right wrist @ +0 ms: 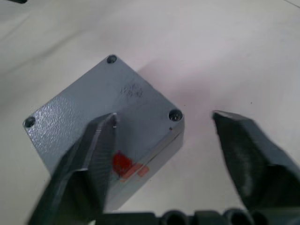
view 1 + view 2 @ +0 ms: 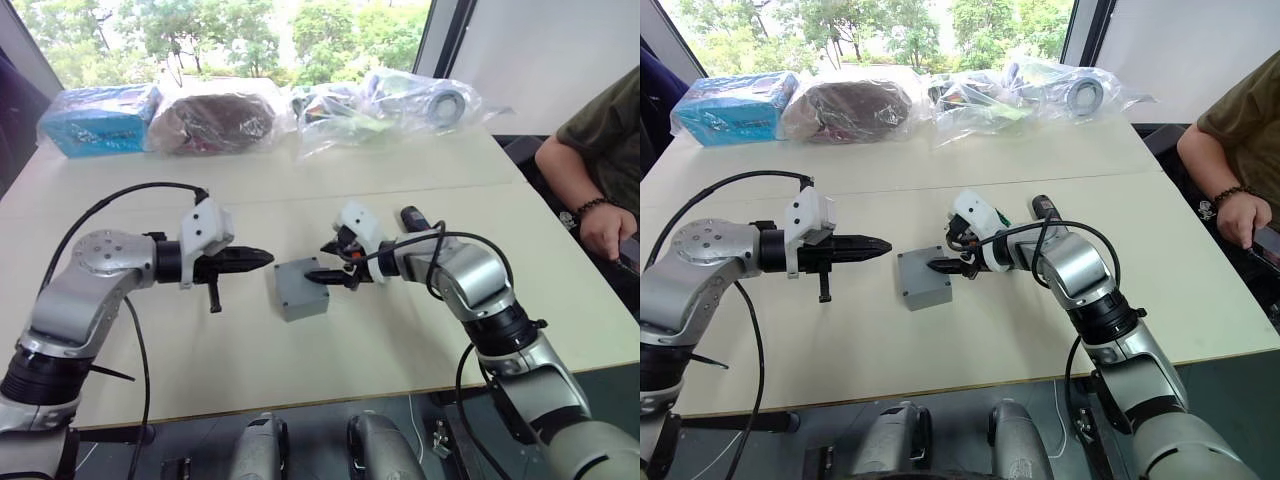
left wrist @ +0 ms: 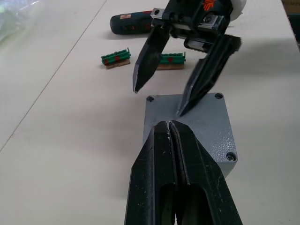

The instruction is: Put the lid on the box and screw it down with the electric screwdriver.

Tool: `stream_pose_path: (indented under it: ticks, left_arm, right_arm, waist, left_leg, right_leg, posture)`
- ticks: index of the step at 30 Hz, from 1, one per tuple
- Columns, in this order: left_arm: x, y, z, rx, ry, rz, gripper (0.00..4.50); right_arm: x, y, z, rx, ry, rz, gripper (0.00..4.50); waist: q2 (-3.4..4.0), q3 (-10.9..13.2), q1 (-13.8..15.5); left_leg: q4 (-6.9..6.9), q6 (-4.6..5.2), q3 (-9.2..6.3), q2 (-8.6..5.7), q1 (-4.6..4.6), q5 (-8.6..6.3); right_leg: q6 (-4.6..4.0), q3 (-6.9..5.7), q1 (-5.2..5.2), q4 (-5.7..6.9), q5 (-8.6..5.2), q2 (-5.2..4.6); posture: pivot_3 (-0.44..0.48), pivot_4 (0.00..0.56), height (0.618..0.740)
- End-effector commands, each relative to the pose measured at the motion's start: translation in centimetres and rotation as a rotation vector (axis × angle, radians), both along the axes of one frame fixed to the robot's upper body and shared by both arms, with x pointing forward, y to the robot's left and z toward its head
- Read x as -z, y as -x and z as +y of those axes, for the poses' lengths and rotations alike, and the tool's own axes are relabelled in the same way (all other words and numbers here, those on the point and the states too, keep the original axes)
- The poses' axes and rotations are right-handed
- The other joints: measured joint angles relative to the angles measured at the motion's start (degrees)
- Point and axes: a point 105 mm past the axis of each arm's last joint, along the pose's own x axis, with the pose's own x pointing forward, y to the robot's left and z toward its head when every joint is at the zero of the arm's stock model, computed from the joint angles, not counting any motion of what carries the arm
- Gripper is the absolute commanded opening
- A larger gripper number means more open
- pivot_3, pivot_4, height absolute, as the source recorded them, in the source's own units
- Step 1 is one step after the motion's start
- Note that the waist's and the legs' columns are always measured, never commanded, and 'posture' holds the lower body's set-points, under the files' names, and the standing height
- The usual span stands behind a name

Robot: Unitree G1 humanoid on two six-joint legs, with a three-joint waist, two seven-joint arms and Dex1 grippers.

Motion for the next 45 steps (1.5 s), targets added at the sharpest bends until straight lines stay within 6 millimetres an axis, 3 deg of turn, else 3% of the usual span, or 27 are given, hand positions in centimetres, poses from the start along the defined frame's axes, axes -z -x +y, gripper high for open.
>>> stream_pose_path:
  ticks: [1,4,10,17,23,28,34,36,37,39,44,45]
  left_arm:
    - [-1.2,0.5,-0.3,0.017,0.015,-0.044,0.0]
    - [-1.4,0.7,-0.3,0.029,0.031,-0.049,0.0]
    - [-1.5,1.1,-0.9,0.062,0.041,-0.064,0.0]
    - [-2.1,1.4,-2.5,0.099,0.077,-0.097,0.0]
    - [-2.1,1.3,-3.1,0.093,0.096,-0.119,0.0]
    - [-1.8,1.4,-3.3,0.074,0.106,-0.127,0.0]
    - [-1.6,1.5,-3.4,0.048,0.119,-0.134,0.0]
    - [-1.5,1.5,-3.3,0.039,0.121,-0.135,0.0]
    - [-1.4,1.5,-3.3,0.036,0.122,-0.135,0.0]
    - [-1.3,1.5,-3.2,0.031,0.12,-0.134,0.0]
    - [-0.6,1.8,-2.5,0.02,0.097,-0.102,0.0]
    - [-0.4,1.7,-2.3,0.016,0.088,-0.097,0.0]
  right_arm:
    - [-2.5,-0.2,-1.3,0.029,-0.002,-0.087,4.47]
    - [-4.8,-1.6,-5.9,0.189,0.097,-0.134,4.47]
    - [-4.8,-2.4,-13.5,0.367,0.372,-0.04,4.47]
    - [-3.4,-4.2,-17.7,0.497,0.507,0.135,4.47]
    - [-2.1,-5.3,-18.0,0.528,0.502,0.277,4.47]
    - [-0.5,-5.0,-17.2,0.542,0.476,0.442,4.47]
    - [1.0,-4.7,-17.2,0.541,0.531,0.51,4.47]
    - [1.2,-4.6,-16.9,0.549,0.537,0.524,4.27]
    - [1.3,-4.7,-16.7,0.554,0.535,0.525,3.74]
    - [1.1,-4.9,-16.3,0.562,0.533,0.518,3.44]
    - [-1.6,-6.1,-16.3,0.623,0.475,0.439,1.88]
    - [-2.2,-6.2,-16.3,0.629,0.464,0.416,1.87]
  waist:
    - [-0.01,0.0,0.08]
    - [0.01,0.02,0.16]
    - [0.0,0.05,0.07]
    - [0.05,0.09,-0.3]
    - [0.03,0.1,-0.11]
    - [0.03,0.1,0.02]
    - [0.03,0.1,0.03]
    - [0.03,0.1,0.03]
    - [0.03,0.1,0.02]
    - [0.03,0.1,-0.05]
    - [0.04,0.1,-0.23]
    - [0.06,0.11,-0.19]
  left_leg:
    - [0.0,0.0,0.0,0.0,0.0,0.0]
    - [0.0,0.0,0.01,-0.01,-0.02,0.0]
    - [0.01,0.0,0.04,-0.02,-0.03,0.0]
    - [-0.02,0.03,0.09,0.01,-0.02,-0.02]
    - [0.0,0.03,0.12,-0.01,-0.08,-0.02]
    - [0.01,0.03,0.13,-0.02,-0.1,-0.02]
    - [0.02,0.02,0.12,-0.03,-0.12,-0.02]
    - [0.03,0.02,0.12,-0.03,-0.11,-0.01]
    - [0.03,0.02,0.12,-0.03,-0.11,-0.01]
    - [0.03,0.02,0.11,-0.03,-0.11,-0.01]
    - [0.02,0.02,0.11,-0.01,-0.1,-0.02]
    - [0.02,0.02,0.11,-0.01,-0.11,-0.01]
  right_leg:
    - [0.0,0.0,0.0,0.0,0.0,-0.01]
    - [0.0,0.0,0.0,-0.02,0.0,-0.04]
    - [-0.13,0.01,-0.01,-0.09,-0.08,-0.06]
    - [-0.04,0.05,-0.1,-0.05,-0.02,0.05]
    - [-0.02,0.07,-0.11,-0.05,-0.01,0.04]
    - [-0.01,0.05,-0.11,-0.04,0.0,0.01]
    - [0.0,0.04,-0.11,-0.03,0.0,0.0]
    - [-0.01,0.04,-0.1,-0.02,0.0,0.0]
    - [-0.01,0.03,-0.1,-0.02,0.0,0.0]
    - [0.0,0.02,-0.09,-0.02,0.0,0.0]
    - [-0.01,0.03,-0.11,0.0,0.0,0.02]
    - [-0.01,0.02,-0.11,0.0,0.0,0.02]
  posture:
    - [0.0,0.15,0.74]
    - [0.0,0.15,0.74]
    - [0.0,0.15,0.74]
    - [0.0,0.15,0.74]
    - [0.0,0.15,0.74]
    - [0.0,0.15,0.74]
    - [0.0,0.15,0.74]
    - [0.0,0.15,0.74]
    - [0.0,0.15,0.74]
    - [0.0,0.15,0.74]
    - [0.0,0.15,0.74]
    - [0.0,0.15,0.74]
